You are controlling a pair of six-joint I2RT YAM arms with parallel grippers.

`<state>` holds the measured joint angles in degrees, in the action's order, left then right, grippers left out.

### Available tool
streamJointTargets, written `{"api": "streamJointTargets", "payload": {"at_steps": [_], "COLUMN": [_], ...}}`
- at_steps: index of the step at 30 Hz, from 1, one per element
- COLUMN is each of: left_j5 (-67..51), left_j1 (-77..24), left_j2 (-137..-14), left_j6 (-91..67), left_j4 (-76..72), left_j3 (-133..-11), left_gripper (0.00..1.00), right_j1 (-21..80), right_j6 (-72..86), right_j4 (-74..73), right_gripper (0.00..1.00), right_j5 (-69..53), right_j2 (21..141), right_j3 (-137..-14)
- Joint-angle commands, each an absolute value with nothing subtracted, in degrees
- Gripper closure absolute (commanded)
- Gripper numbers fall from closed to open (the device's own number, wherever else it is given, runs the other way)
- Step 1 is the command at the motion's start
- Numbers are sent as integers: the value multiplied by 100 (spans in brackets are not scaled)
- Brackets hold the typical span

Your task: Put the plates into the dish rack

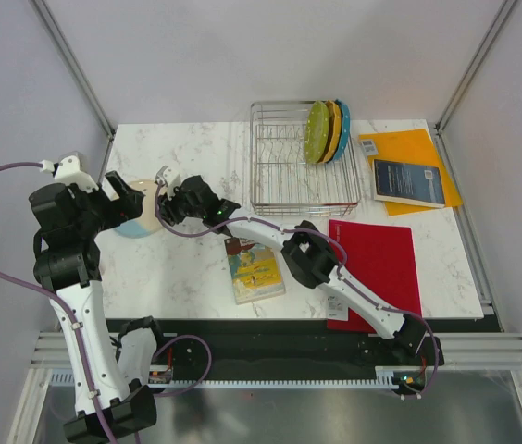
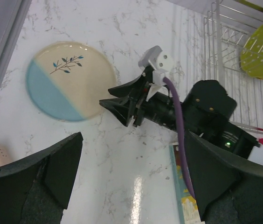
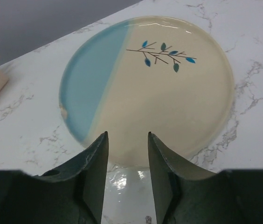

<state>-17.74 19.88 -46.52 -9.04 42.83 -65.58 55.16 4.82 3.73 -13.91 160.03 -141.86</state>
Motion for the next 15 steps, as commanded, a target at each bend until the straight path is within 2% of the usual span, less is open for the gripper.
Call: {"api": "streamJointTargets", "payload": {"at_steps": [1, 4, 10, 15], "left_j5": [-2364, -2461, -2566, -2321], "left_j1": [2013, 2013, 2004, 2021], "left_j2": [-4535, -4553, -4649, -4632], "left_j6": [-1318, -1371, -1494, -1459], "left_j4": [4535, 4614, 4623, 4614], "left_j3": [-6943, -7049, -7207, -7111], "left_gripper": [4, 3, 3, 3], "right_j1": [5519, 5598, 5774, 5757], "right_j6": [624, 501, 97, -140], "right_j4": [950, 757, 47, -562], "right_gripper": [52, 49, 50, 51], "right_j5": [-695, -738, -764, -651], "right_j2": [16408, 16497, 16234, 15663], "right_j3": [-14659, -14730, -14546, -13703]}}
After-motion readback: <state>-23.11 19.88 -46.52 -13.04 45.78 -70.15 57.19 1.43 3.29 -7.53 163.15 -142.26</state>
